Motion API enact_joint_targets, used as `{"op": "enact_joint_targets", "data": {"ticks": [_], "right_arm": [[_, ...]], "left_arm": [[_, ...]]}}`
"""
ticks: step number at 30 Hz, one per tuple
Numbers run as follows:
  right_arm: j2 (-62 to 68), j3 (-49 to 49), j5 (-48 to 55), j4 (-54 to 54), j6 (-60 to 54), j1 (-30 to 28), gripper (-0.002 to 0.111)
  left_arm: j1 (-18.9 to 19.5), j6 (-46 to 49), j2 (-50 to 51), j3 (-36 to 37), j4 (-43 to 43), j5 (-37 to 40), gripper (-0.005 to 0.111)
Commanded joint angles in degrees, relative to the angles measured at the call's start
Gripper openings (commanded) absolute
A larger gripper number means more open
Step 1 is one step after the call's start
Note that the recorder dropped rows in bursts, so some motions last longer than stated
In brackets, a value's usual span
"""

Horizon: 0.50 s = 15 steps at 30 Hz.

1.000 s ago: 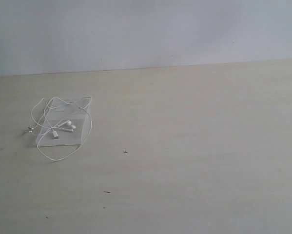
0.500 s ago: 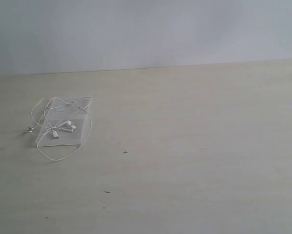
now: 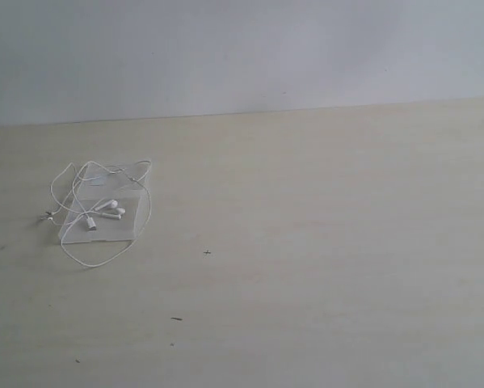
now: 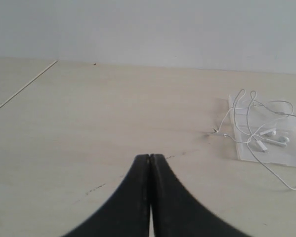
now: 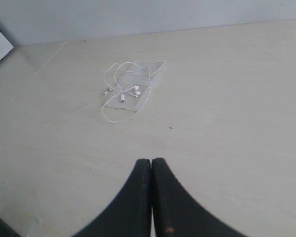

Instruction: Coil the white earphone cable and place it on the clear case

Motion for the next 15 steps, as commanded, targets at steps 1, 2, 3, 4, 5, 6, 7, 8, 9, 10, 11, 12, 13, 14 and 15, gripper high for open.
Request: {"op": "enact_joint_targets", "data": {"ticks": [1, 2, 3, 4, 5, 6, 7, 8, 9, 10, 11, 12, 13, 14, 15], "right_arm": [[-0.22, 0.28, -0.61, -0.2, -0.31, 0.12, 0.0], [-0.22, 0.28, -0.61, -0.2, -0.31, 0.12, 0.0], [-0.22, 0.28, -0.61, -0.2, -0.31, 0.12, 0.0], [-0.22, 0.28, -0.61, -0.39, -0.31, 0.12, 0.0], [-0.22, 0.28, -0.61, -0.39, -0.31, 0.12, 0.0], [-0.22, 0.28, -0.61, -0.15, -0.31, -0.25, 0.0], [-0.22, 0.28, -0.61, -0.15, -0.31, -1.07, 0.0], [-0.22, 0.28, -0.61, -0.15, -0.31, -2.47, 0.0], [-0.22, 0.28, -0.72, -0.15, -0.31, -4.17, 0.0], [-0.22, 0.28, -0.73, -0.15, -0.31, -5.97, 0.0], [-0.22, 0.28, -0.73, -0.15, -0.31, -7.42, 0.0], [-0.22, 0.28, -0.73, -0.15, -0.31, -9.44, 0.0], [-0.22, 0.28, -0.73, -0.15, -0.31, -10.73, 0.0], [-0.22, 0.28, -0.73, -0.15, -0.31, -11.99, 0.0], [-0.22, 0.28, -0.73, -0.15, -0.31, -14.87, 0.0]], "left_arm": [[-0.38, 0.35, -0.34, -0.06, -0.39, -0.25, 0.0], [-0.38, 0.35, -0.34, -0.06, -0.39, -0.25, 0.0], [-0.38, 0.35, -0.34, -0.06, -0.39, -0.25, 0.0], [-0.38, 0.35, -0.34, -0.06, -0.39, -0.25, 0.0], [-0.38, 0.35, -0.34, -0.06, -0.39, -0.25, 0.0], [-0.38, 0.35, -0.34, -0.06, -0.39, -0.25, 0.0], [-0.38, 0.35, -0.34, -0.06, -0.39, -0.25, 0.0], [-0.38, 0.35, -0.34, -0.06, -0.39, -0.25, 0.0], [-0.38, 0.35, -0.34, -0.06, -0.39, -0.25, 0.0], [-0.38, 0.35, -0.34, -0.06, -0.39, -0.25, 0.0], [-0.38, 0.35, -0.34, -0.06, -0.39, -0.25, 0.0], [-0.38, 0.35, -0.34, -0.06, -0.39, -0.25, 0.0], [-0.38, 0.35, -0.34, -0.06, -0.39, -0.25, 0.0], [-0.38, 0.35, -0.34, -0.06, -0.39, -0.25, 0.0], [-0.38, 0.35, -0.34, -0.06, -0.39, -0.25, 0.0]]}}
